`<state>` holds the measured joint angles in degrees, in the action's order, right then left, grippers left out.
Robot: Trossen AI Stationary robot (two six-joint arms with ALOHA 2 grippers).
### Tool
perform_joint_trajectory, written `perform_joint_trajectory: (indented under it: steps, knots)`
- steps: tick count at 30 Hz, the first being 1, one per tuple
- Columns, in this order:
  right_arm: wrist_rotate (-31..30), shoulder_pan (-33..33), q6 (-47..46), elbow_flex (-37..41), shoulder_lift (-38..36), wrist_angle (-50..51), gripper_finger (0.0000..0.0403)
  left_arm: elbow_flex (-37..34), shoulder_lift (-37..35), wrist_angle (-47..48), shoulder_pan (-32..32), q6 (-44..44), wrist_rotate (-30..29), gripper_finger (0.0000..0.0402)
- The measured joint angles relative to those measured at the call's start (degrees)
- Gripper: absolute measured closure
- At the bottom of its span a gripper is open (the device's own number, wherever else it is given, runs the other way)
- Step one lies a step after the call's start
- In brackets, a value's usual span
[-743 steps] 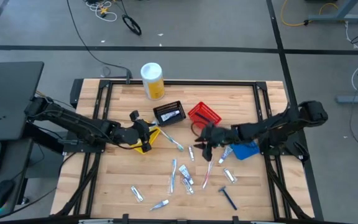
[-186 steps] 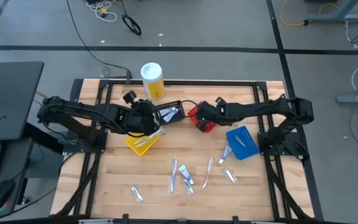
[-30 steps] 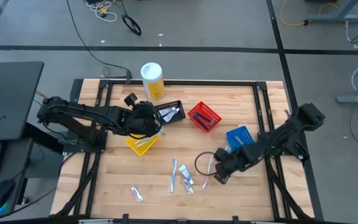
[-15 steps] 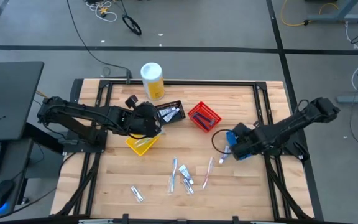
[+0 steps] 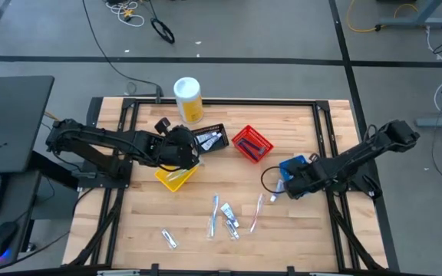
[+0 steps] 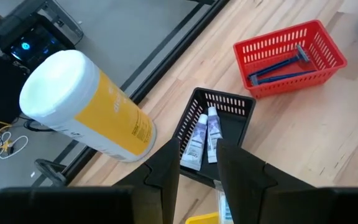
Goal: Pick & Place Travel size toiletries
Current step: Put the blue toothbrush into the yellow basket
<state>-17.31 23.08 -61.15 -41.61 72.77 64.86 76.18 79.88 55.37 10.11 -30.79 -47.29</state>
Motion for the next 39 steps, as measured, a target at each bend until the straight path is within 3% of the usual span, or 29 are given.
perform_joint_trajectory:
  steps: [6, 11, 18, 23, 31, 35, 39]
  knots:
    - [-7.6, -0.6, 9.6, -7.6, 0.0, -1.0, 0.0267, 0.0, 0.0, -0.1, 0.0, -0.8, 0.9, 0.0287]
    - [-15.6, -0.6, 24.9, -9.3, -0.1, -15.2, 0.0266, 0.0, 0.0, -3.3, 0.0, -1.6, 4.8, 0.0287]
    - [-15.2, -0.6, 35.9, -3.9, -0.1, -44.2, 0.0266, 0.0, 0.0, -9.0, 0.2, -2.9, 16.9, 0.0287]
    - [-13.8, -0.6, 45.1, 1.6, 0.0, -58.5, 0.0266, 0.0, 1.4, -11.1, 1.4, -7.9, 20.8, 0.0287]
    - [-24.0, -4.8, 70.5, 3.3, 0.0, -71.8, 0.0266, 0.0, 8.6, -13.9, 4.6, -15.7, 25.3, 0.0287]
    - [-24.0, -8.3, 73.1, 3.3, 0.0, -76.3, 0.0266, 0.0, 13.7, -14.7, 5.5, -19.5, 30.6, 0.0287]
    - [-20.2, -11.0, 70.1, 3.3, -0.1, -74.3, 0.0266, 0.0, 19.4, -14.6, 5.9, -22.1, 36.5, 0.0287]
